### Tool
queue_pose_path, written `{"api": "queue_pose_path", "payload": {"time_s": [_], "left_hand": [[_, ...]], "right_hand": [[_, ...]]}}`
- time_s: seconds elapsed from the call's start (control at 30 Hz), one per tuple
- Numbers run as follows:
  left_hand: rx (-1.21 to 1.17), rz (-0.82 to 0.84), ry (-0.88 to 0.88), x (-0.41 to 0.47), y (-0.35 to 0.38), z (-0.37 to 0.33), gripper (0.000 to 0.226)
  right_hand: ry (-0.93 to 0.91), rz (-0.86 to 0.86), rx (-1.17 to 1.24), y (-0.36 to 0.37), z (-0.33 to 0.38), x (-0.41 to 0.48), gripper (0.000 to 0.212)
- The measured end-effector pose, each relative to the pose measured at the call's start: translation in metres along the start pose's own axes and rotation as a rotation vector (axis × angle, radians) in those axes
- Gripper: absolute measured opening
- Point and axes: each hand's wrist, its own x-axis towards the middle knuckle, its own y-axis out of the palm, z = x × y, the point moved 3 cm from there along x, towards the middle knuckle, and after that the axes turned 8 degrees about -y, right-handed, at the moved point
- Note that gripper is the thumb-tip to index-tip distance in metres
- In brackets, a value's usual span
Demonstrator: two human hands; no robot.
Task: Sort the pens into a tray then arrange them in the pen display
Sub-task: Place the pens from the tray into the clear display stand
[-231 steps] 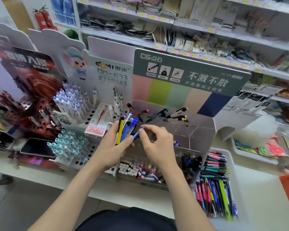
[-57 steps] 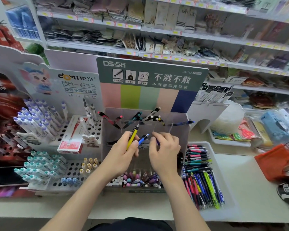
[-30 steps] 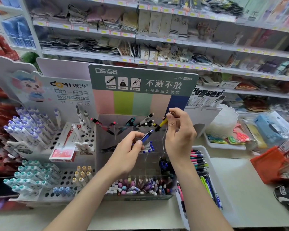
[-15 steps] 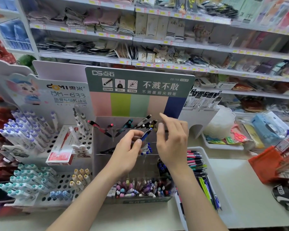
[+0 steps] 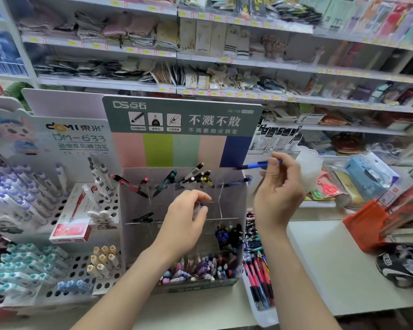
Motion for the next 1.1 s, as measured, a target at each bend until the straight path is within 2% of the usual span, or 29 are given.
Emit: {"api": "queue_pose_path", "payload": {"time_s": [0.2, 0.3, 0.47, 0.6, 0.67, 0.73, 0.8, 0.87, 0.97, 1.1], "left_hand": [[0.243, 0.106, 0.037, 0.003, 0.015, 0.000, 0.036], [0.270, 0.110, 0.034, 0.006, 0.016, 0.001, 0.042], [0.273, 0.102, 0.026, 0.011, 0.016, 0.003, 0.040], [0.280, 0.106, 0.036, 0.012, 0.016, 0.004, 0.039], [0.274, 0.112, 0.046, 0.012, 0.015, 0.004, 0.039], [0.274, 0.098, 0.060, 0.011, 0.015, 0.006, 0.038], [0.268, 0.039, 0.099, 0.010, 0.015, 0.005, 0.035], [0.224, -0.037, 0.161, 0.008, 0.016, 0.000, 0.031], [0.150, -0.073, 0.270, 0.002, 0.023, -0.018, 0.023], [0.118, 0.127, 0.257, -0.004, 0.055, -0.037, 0.016]], "right_hand": [[-0.052, 0.423, -0.256, 0.028, -0.038, -0.014, 0.018], [-0.048, 0.527, -0.339, 0.029, -0.041, -0.019, 0.020], [-0.196, 0.703, -0.274, 0.039, -0.022, -0.013, 0.013], [-0.214, 0.847, -0.223, 0.050, -0.019, -0.015, 0.034], [-0.176, 0.833, -0.222, 0.047, -0.022, -0.018, 0.043], [-0.155, 0.712, -0.202, 0.037, -0.021, -0.022, 0.045], [-0.145, 0.560, -0.155, 0.023, -0.016, -0.030, 0.040], [-0.089, 0.496, -0.090, 0.008, -0.014, -0.042, 0.032], [0.068, 0.580, -0.069, -0.012, -0.027, -0.058, 0.034], [0.260, 0.762, -0.197, -0.035, -0.065, -0.070, 0.032]]}}
